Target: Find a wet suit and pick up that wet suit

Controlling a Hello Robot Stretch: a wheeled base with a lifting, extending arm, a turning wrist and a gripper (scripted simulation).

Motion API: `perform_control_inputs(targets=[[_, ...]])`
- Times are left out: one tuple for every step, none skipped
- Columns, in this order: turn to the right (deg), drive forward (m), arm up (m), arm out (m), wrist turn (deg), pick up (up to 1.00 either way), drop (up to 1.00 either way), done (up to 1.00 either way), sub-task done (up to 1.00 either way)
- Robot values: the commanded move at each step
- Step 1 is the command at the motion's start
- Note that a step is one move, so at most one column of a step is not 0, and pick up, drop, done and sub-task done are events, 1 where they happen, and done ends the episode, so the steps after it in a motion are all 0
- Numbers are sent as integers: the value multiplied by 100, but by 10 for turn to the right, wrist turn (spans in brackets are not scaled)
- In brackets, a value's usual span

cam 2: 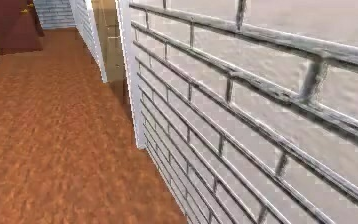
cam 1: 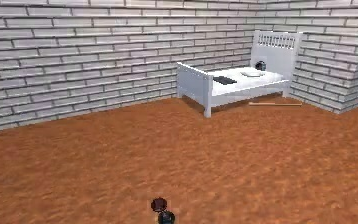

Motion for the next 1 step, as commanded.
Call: perform_control_inputs(targets=[[-450, 0, 0, 0, 0, 0, 0, 0, 0]])
